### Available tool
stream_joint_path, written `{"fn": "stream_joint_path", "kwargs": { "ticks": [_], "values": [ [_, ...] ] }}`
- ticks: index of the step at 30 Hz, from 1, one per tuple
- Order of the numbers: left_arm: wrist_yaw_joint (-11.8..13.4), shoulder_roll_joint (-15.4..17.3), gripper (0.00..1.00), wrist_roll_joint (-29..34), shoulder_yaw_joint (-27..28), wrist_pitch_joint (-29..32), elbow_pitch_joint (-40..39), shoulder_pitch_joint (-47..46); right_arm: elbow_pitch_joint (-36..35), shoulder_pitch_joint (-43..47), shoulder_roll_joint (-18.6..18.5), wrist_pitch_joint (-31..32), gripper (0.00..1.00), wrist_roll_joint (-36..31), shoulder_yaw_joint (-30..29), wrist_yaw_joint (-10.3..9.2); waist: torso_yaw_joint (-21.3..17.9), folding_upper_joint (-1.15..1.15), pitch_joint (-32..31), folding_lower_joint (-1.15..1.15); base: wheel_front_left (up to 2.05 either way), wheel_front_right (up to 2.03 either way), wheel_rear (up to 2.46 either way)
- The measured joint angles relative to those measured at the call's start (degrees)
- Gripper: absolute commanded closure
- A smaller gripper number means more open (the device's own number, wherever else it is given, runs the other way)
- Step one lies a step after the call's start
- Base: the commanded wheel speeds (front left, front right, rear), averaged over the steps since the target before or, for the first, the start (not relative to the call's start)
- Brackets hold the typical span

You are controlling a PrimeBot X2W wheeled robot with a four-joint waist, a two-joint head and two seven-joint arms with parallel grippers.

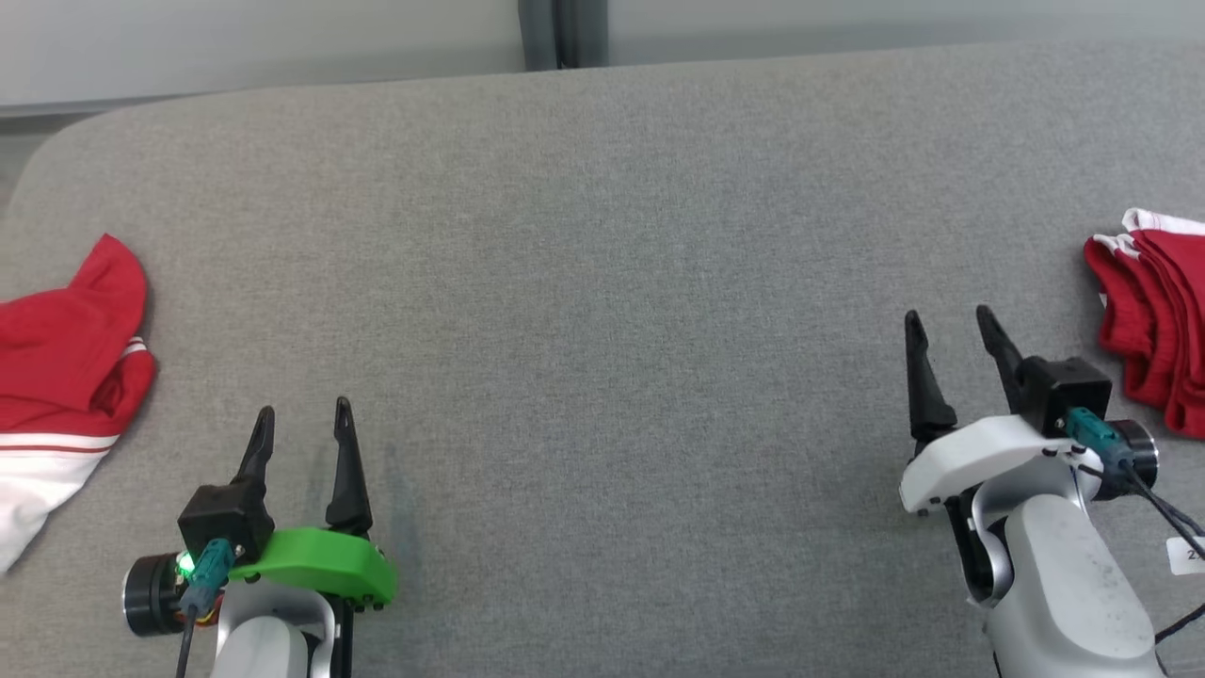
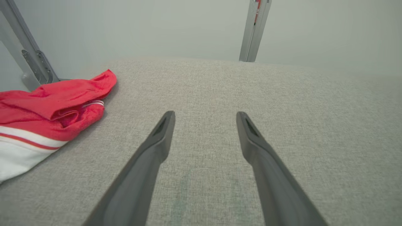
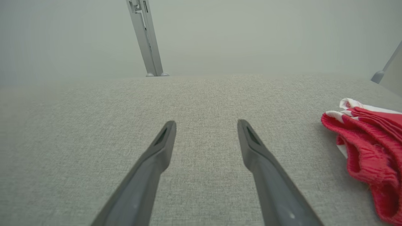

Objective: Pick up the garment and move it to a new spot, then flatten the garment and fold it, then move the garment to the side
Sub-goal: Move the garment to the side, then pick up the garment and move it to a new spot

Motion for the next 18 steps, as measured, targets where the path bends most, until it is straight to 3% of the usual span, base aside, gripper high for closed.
{"fn": "stream_joint_path", "kwargs": {
  "ticks": [12,18],
  "values": [
    [1.25,0.0,0.0,0.2,2.5,0.0,0.78,6.51,-0.51,5.6,0.04,0.0,0.0,4.44,3.91,0.0,0.74,0.0,-8.69,0.0,0.0,0.0,0.0],
    [1.33,0.0,0.0,0.23,2.58,0.0,0.03,6.75,-0.85,5.97,0.03,0.0,0.0,6.09,4.71,0.0,1.21,0.0,-9.36,0.0,0.0,0.0,0.0]
  ]
}}
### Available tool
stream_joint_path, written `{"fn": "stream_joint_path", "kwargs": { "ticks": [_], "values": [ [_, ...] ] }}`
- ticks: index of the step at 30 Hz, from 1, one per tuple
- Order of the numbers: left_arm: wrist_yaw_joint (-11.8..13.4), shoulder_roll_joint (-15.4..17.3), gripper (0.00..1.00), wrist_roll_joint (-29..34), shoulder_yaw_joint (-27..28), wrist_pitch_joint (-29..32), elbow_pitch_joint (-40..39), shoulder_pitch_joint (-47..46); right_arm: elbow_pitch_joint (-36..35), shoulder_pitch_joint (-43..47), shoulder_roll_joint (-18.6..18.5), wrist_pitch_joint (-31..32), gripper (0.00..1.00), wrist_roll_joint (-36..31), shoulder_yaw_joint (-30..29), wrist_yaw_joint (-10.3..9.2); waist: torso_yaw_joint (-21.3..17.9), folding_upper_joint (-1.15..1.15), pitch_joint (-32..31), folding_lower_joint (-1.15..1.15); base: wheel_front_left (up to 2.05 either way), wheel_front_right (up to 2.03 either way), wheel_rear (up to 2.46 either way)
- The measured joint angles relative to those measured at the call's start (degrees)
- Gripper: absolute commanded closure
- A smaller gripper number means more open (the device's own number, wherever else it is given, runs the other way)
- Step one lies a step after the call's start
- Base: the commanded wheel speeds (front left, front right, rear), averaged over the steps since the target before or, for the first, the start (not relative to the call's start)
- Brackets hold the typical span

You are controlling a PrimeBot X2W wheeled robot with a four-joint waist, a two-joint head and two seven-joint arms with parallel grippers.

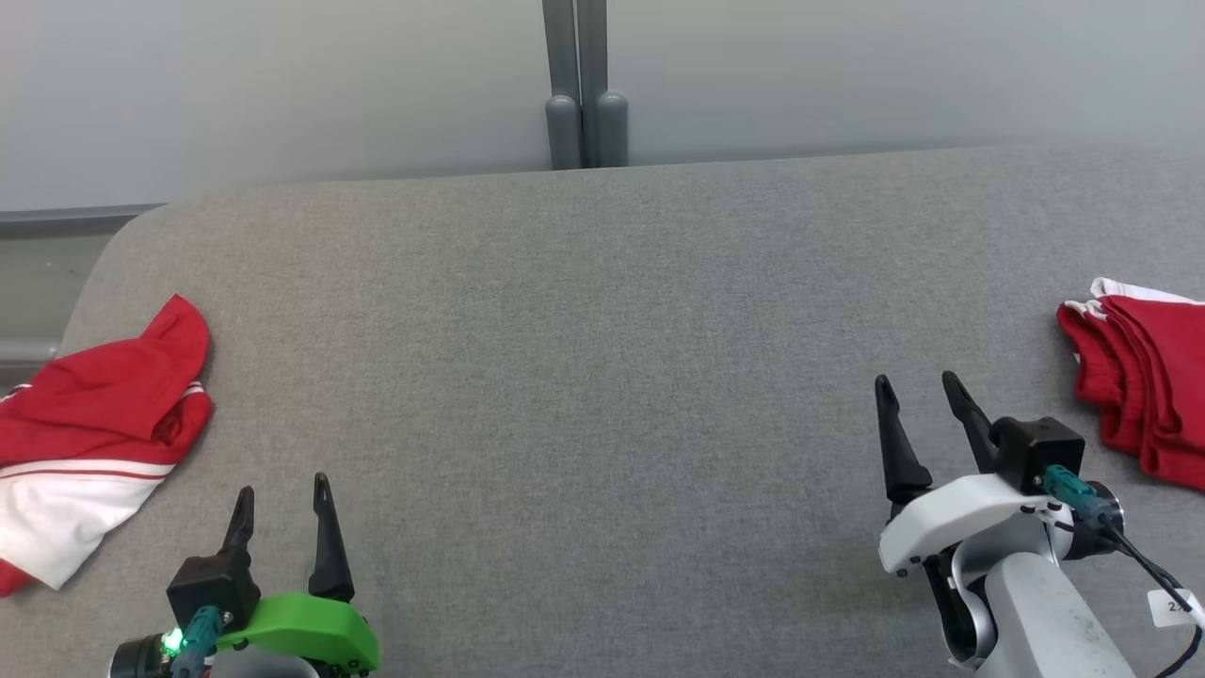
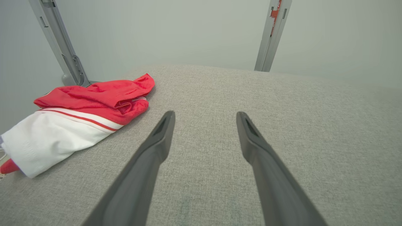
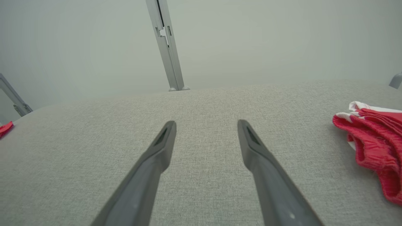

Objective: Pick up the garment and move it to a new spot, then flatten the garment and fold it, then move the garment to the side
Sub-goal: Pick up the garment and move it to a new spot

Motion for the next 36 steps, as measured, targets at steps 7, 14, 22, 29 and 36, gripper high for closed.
{"fn": "stream_joint_path", "kwargs": {
  "ticks": [7,14,22,29,36],
  "values": [
    [0.64,-0.01,0.0,-1.52,0.42,0.01,0.57,-0.25,-0.37,0.04,0.0,0.0,0.0,0.3,2.15,0.0,2.86,0.0,0.73,0.0,0.0,0.0,0.0],
    [1.4,-0.01,0.0,-1.56,1.7,0.01,1.34,-0.61,-0.88,0.03,0.02,0.0,0.0,0.64,4.78,0.0,8.71,0.0,1.31,0.0,0.0,0.0,0.0],
    [1.57,0.03,0.0,-3.42,5.7,0.01,1.99,-0.29,0.33,-1.52,0.11,0.0,0.0,1.24,8.83,0.0,16.56,0.0,2.31,0.0,0.0,0.0,0.0],
    [0.76,0.04,0.0,-4.9,7.77,0.01,2.82,-0.37,0.79,-3.1,0.13,0.0,0.0,1.16,10.26,0.0,20.08,0.0,4.6,0.0,0.0,0.0,0.0],
    [-3.12,-0.01,0.0,-6.0,11.0,0.01,6.06,-6.48,0.52,-5.6,0.11,0.0,0.0,-1.01,9.58,0.0,19.35,0.0,8.34,0.0,0.0,0.0,0.0]
  ]
}}
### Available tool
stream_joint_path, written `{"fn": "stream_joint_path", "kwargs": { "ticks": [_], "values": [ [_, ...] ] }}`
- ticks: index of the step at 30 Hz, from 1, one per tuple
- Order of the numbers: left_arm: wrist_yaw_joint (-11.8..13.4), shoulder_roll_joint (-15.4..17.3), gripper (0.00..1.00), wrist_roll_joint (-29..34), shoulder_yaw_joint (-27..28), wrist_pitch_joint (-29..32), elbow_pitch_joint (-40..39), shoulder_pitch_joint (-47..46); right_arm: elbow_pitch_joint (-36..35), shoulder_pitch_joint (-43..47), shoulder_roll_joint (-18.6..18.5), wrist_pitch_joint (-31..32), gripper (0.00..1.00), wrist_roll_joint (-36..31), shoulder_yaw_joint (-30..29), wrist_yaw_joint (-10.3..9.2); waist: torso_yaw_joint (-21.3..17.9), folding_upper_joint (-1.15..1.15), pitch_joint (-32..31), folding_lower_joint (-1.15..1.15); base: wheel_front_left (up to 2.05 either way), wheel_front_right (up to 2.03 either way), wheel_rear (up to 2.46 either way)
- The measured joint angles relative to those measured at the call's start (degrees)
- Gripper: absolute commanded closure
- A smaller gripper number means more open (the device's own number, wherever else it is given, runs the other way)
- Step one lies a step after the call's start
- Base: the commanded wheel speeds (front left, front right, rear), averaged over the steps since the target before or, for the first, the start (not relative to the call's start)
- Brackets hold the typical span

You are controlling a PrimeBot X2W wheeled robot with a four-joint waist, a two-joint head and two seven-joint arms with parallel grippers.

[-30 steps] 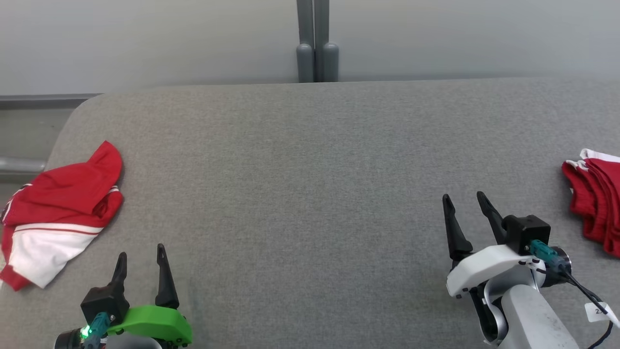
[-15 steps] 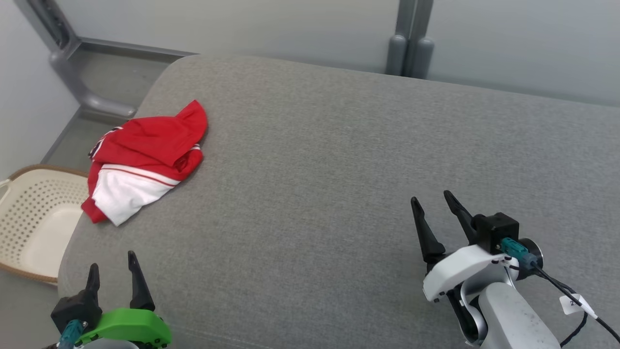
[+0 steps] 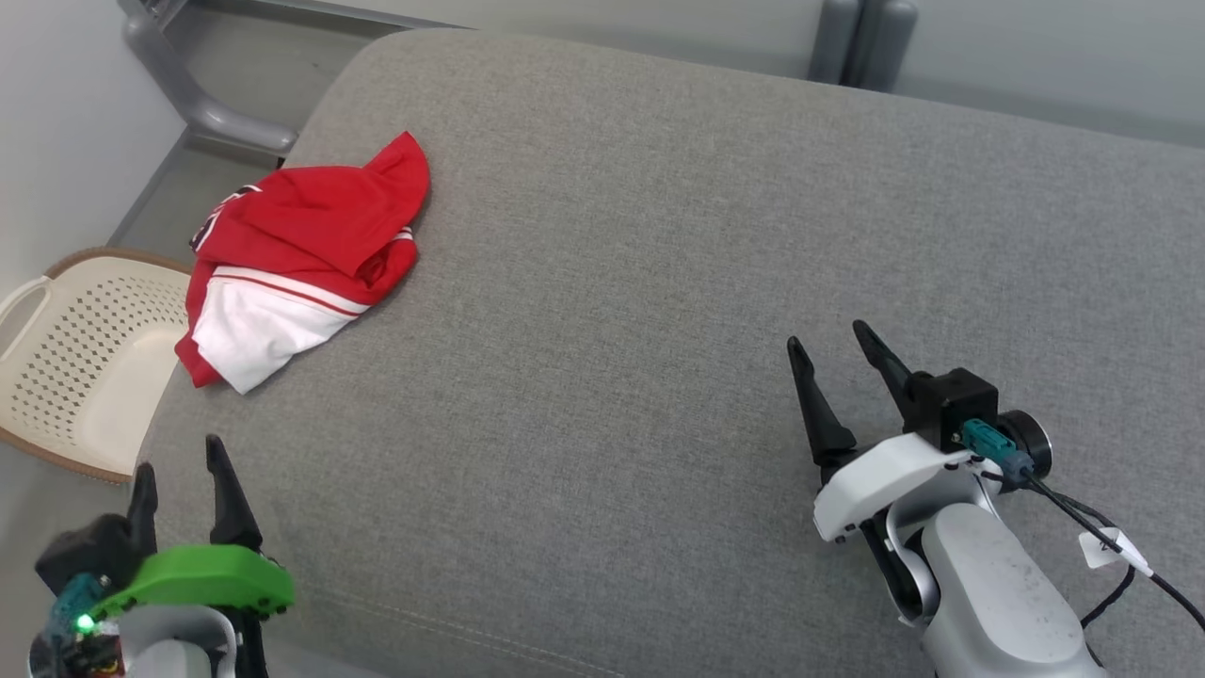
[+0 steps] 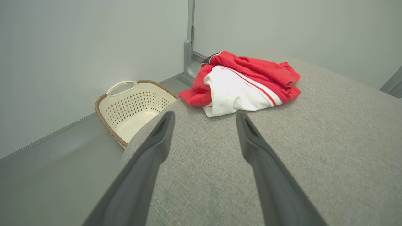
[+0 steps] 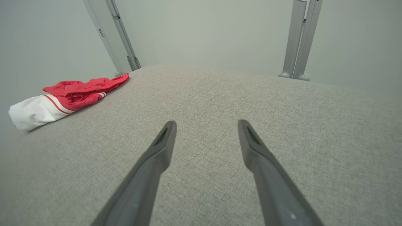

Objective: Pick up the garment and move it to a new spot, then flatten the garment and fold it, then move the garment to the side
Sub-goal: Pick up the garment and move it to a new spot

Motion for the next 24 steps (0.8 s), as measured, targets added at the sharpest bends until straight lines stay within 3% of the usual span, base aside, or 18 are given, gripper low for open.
{"fn": "stream_joint_path", "kwargs": {
  "ticks": [7,15,22,23,24],
  "values": [
    [-3.35,1.8,0.0,2.25,4.77,-0.01,5.9,-10.43,-1.85,-3.6,-0.51,0.0,0.0,-2.26,-0.14,0.0,-1.92,0.0,5.21,0.0,0.0,0.0,0.0],
    [-4.38,4.8,0.0,3.46,9.38,0.0,14.8,-18.55,-4.17,-6.85,-1.59,0.0,0.0,-2.74,0.64,0.0,-5.18,0.0,11.21,0.0,0.0,0.0,0.0],
    [-1.59,6.15,0.0,5.52,12.68,0.0,20.02,-22.51,-5.52,-7.98,-2.08,0.0,0.0,-2.63,-0.38,0.0,-8.29,0.0,15.09,0.0,0.0,0.0,0.0],
    [-1.02,6.14,1.0,6.06,13.37,0.0,21.39,-23.14,-5.86,-7.99,-2.19,0.0,0.0,-2.72,-0.74,0.0,-9.48,0.0,16.08,0.0,0.0,0.0,0.0],
    [-1.01,6.15,1.0,6.17,13.58,0.0,21.38,-23.17,-5.88,-7.99,-2.19,0.0,0.0,-2.71,-0.9,0.0,-9.78,0.0,16.25,0.0,0.0,0.0,0.0]
  ]
}}
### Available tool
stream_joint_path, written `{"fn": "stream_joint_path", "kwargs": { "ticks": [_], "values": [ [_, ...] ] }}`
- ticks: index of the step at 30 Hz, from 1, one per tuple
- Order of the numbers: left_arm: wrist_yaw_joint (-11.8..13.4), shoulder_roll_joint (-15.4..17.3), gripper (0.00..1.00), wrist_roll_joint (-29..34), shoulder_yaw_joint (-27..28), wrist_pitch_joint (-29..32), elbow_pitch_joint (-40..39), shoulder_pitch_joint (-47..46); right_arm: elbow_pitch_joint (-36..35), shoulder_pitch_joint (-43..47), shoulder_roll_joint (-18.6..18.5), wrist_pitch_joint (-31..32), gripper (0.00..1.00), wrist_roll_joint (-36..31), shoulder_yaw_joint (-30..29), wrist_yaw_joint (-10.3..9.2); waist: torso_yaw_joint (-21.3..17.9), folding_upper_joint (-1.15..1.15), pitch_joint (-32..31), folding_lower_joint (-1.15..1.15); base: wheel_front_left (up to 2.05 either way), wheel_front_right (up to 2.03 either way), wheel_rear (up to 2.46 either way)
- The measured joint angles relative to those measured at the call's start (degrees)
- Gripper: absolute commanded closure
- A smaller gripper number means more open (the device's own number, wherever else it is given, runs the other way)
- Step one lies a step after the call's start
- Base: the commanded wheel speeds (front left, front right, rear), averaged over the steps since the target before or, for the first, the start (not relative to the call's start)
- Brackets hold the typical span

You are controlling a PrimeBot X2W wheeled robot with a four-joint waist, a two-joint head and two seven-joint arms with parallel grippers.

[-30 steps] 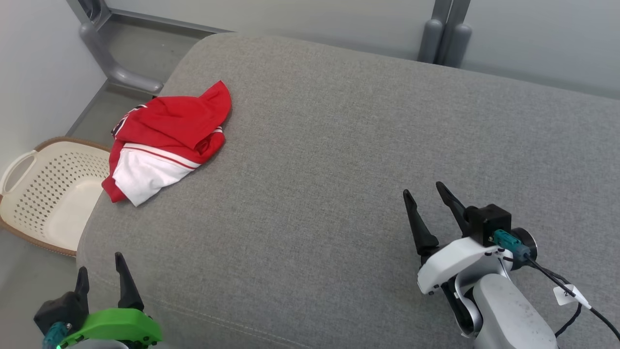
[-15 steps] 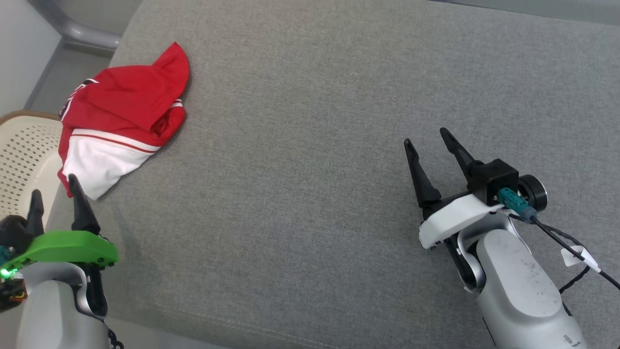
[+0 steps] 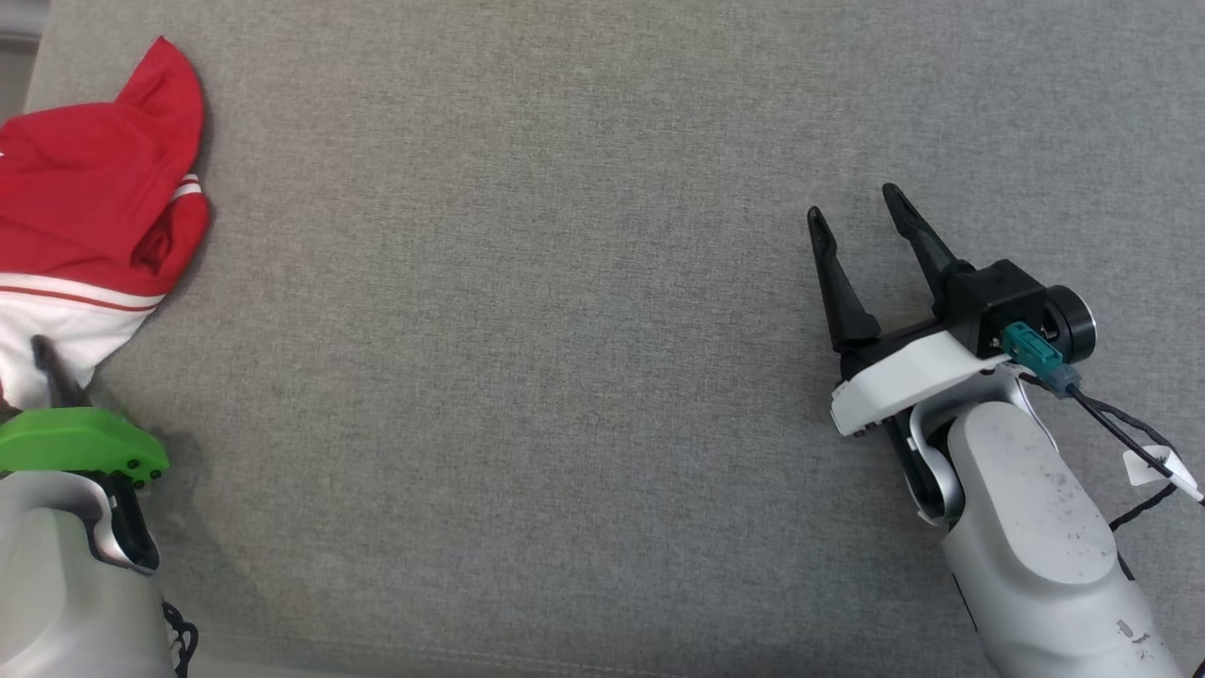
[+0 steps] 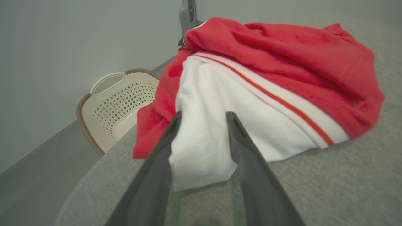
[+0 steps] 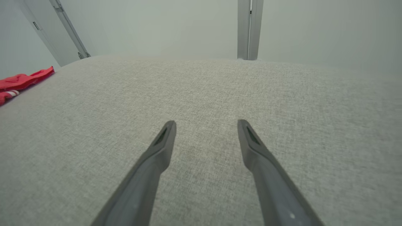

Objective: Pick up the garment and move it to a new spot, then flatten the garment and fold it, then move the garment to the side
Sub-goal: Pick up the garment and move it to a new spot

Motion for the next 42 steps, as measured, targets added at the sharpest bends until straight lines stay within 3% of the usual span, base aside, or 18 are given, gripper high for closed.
{"fn": "stream_joint_path", "kwargs": {
  "ticks": [12,21,29,38,42],
  "values": [
    [-2.86,-1.16,1.0,5.02,-1.67,0.04,-10.82,1.14,0.7,1.59,1.69,0.0,0.0,1.54,-1.61,0.0,-2.04,0.0,-3.75,0.0,0.0,0.0,0.0],
    [-4.48,-4.0,1.0,7.84,-10.42,0.03,-16.42,1.08,0.93,3.7,2.05,0.0,0.0,4.63,-1.37,0.0,-5.94,0.0,-7.9,0.0,0.0,0.0,0.0],
    [-4.78,-5.89,1.0,5.27,-22.61,0.03,-17.73,1.33,0.93,5.84,2.04,0.0,0.0,6.55,-1.64,0.0,-12.06,0.0,-10.37,0.0,0.0,0.0,0.0],
    [-4.75,-6.04,1.0,-5.57,-41.38,0.03,-18.74,1.99,0.96,7.1,2.04,0.0,0.0,8.47,-1.02,0.0,-18.93,0.0,-12.02,0.0,0.0,0.0,0.0],
    [-3.33,-6.14,1.0,-10.45,-50.5,0.03,-20.67,3.48,0.93,7.59,2.05,0.0,0.0,9.1,-0.69,0.0,-21.44,0.0,-12.67,0.0,0.0,0.0,0.0]
  ]
}}
